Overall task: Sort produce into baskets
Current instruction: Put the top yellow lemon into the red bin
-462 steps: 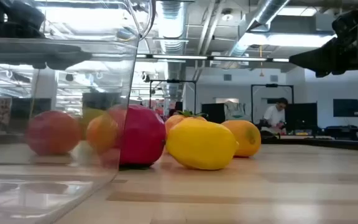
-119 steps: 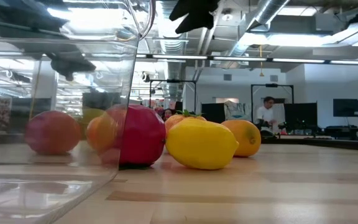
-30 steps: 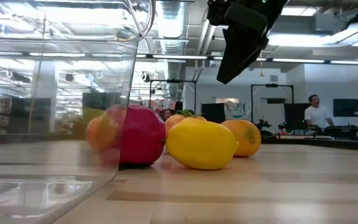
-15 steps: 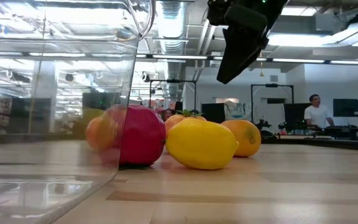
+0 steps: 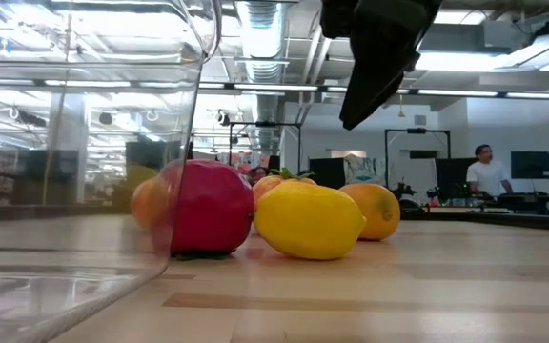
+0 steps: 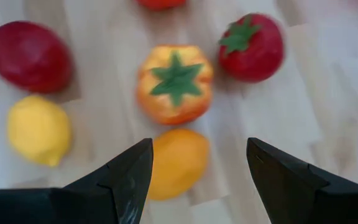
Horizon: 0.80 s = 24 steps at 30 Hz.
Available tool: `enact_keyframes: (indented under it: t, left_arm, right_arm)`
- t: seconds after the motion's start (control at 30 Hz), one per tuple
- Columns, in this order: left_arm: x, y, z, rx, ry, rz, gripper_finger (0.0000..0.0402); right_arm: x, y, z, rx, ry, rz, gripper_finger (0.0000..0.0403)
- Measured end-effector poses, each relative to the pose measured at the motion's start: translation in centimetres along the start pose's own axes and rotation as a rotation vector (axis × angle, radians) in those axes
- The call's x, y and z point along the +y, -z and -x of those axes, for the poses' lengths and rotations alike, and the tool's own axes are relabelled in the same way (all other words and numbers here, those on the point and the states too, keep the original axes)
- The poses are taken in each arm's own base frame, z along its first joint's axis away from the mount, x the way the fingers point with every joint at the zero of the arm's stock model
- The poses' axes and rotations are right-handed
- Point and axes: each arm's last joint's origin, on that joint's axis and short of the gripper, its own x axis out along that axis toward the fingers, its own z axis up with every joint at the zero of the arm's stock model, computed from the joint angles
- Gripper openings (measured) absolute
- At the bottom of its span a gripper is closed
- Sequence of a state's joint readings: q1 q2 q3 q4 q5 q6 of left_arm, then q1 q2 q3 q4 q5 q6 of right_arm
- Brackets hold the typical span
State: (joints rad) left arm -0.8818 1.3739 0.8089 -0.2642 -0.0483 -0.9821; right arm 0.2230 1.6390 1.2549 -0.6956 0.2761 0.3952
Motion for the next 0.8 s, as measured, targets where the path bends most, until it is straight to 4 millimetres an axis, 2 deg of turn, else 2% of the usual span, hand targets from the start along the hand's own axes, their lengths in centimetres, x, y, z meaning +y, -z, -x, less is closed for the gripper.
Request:
enact_keyframes:
  t: [0.07, 0.27, 0.37, 0.57, 0.8]
  left_arm:
    - [0.0, 0.0, 0.0, 0.000, 0.000, 0.000, 0.0365]
    - [0.0, 0.0, 0.0, 0.000, 0.000, 0.002, 0.0365]
    - [0.0, 0.0, 0.0, 0.000, 0.000, 0.002, 0.0365]
    - [0.0, 0.0, 0.0, 0.000, 0.000, 0.002, 0.0365]
    - [0.0, 0.0, 0.0, -0.001, 0.001, 0.002, 0.0365]
  right_arm:
    - [0.0, 0.0, 0.0, 0.007, -0.013, -0.023, 0.0286]
    - [-0.3, 0.0, -0.2, 0.022, 0.003, -0.371, 0.0286]
    - [-0.6, 0.3, -0.2, 0.048, 0.028, -0.487, 0.0286]
    - [-0.4, 0.9, -0.8, 0.104, 0.071, -0.516, 0.0286]
    - [0.7, 1.4, -3.1, 0.128, 0.097, -0.500, 0.0286]
